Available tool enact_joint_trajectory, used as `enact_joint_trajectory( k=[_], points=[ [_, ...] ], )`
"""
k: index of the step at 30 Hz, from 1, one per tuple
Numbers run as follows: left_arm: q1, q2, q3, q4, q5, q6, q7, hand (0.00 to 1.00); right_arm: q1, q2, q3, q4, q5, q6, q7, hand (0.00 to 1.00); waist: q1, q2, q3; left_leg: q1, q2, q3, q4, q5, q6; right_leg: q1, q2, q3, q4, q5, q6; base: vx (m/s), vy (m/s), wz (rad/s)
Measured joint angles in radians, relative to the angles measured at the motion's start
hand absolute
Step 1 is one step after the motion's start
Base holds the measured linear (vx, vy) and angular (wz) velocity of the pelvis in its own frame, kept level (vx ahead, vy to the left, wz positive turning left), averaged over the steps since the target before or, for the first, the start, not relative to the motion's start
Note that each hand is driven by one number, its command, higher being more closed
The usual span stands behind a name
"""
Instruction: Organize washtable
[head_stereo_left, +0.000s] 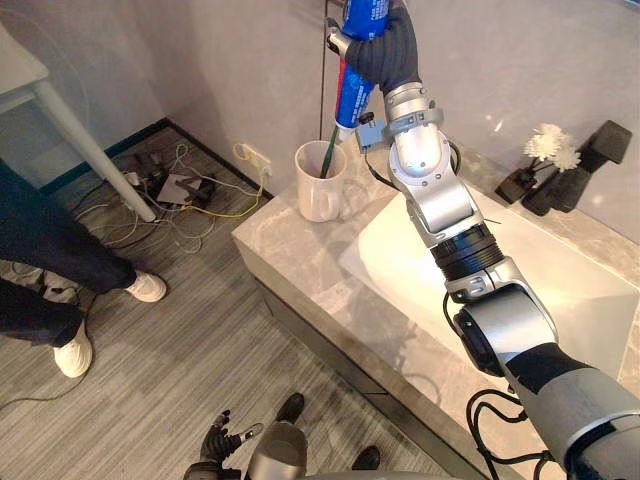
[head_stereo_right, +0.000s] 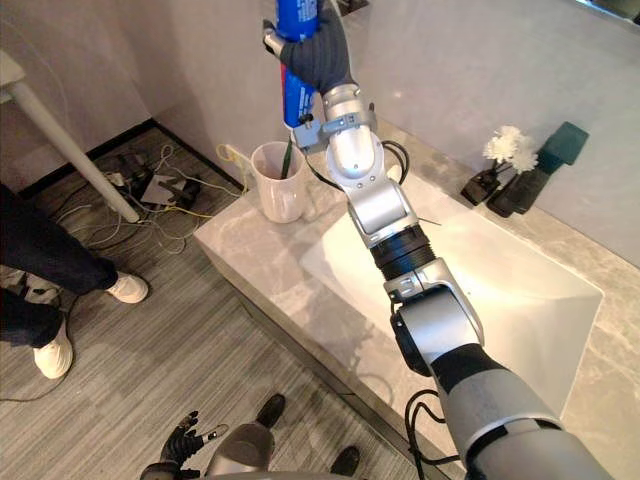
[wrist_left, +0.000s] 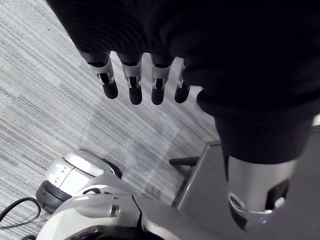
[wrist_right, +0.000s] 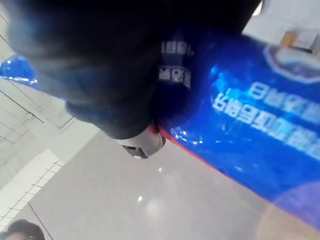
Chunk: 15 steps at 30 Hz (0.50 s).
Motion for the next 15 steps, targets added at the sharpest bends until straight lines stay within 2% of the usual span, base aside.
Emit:
enact_joint_trajectory(
  k=[5, 15],
  points=[
    [-0.014, 0.01, -0.025, 0.0, 0.0, 0.0, 0.002, 0.0, 0.0, 0.008, 0.0, 0.009, 0.003, 0.001, 0.0, 1.0, 0.022, -0.003, 0.013, -0.013, -0.002, -0.011, 0.005, 0.0, 0.0, -0.005, 0.001, -0.012, 0.0, -0.001, 0.001, 0.01, 0.003, 0.06],
    [-0.018, 0.011, -0.025, -0.001, -0.002, -0.001, 0.006, 0.0, 0.0, 0.019, 0.001, 0.048, 0.003, 0.019, 0.0, 1.0, 0.024, -0.004, 0.044, -0.045, -0.016, -0.034, 0.031, 0.0, 0.0, -0.029, -0.011, -0.044, 0.04, -0.019, 0.001, 0.01, 0.011, 0.09]
  ],
)
